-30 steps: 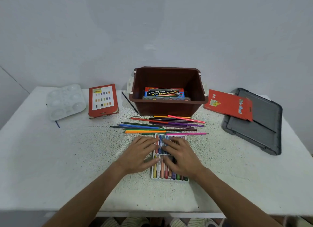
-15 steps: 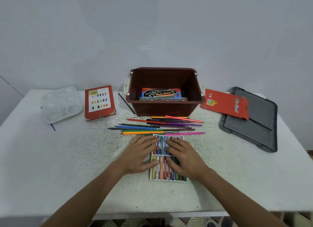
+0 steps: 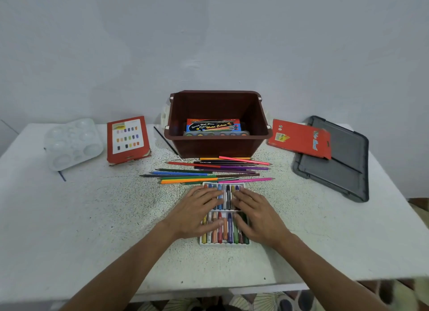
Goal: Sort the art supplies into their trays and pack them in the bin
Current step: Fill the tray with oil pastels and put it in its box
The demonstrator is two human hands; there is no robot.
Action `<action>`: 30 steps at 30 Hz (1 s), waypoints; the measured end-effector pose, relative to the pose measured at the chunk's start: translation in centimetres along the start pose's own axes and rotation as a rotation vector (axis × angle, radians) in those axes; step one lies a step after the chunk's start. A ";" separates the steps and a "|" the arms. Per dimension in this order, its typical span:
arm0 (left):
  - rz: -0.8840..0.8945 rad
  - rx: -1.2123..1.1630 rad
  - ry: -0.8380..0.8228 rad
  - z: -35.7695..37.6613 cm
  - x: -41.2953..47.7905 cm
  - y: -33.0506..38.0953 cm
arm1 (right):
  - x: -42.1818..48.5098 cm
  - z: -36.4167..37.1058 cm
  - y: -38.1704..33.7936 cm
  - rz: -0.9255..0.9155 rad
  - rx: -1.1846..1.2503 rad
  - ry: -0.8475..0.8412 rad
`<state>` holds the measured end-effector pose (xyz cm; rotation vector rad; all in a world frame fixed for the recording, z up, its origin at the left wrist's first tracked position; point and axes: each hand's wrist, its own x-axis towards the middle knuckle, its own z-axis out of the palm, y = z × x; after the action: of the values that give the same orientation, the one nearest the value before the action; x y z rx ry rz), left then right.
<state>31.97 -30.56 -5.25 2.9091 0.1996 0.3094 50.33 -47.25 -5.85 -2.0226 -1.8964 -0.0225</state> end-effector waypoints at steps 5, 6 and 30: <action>-0.021 -0.034 0.019 0.1 0.3 0.0 | -0.2 -0.6 0.2 0.000 0.010 0.011; -0.033 -0.041 0.023 0.0 0.4 0.0 | -0.3 -0.8 0.3 0.012 0.010 0.020; -0.025 0.034 -0.191 -0.7 0.2 0.6 | 1.1 -2.0 -0.7 0.062 -0.069 0.003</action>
<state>32.08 -30.94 -4.41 2.9440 0.2116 0.0233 50.28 -46.71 -3.49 -2.1239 -1.8541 -0.0755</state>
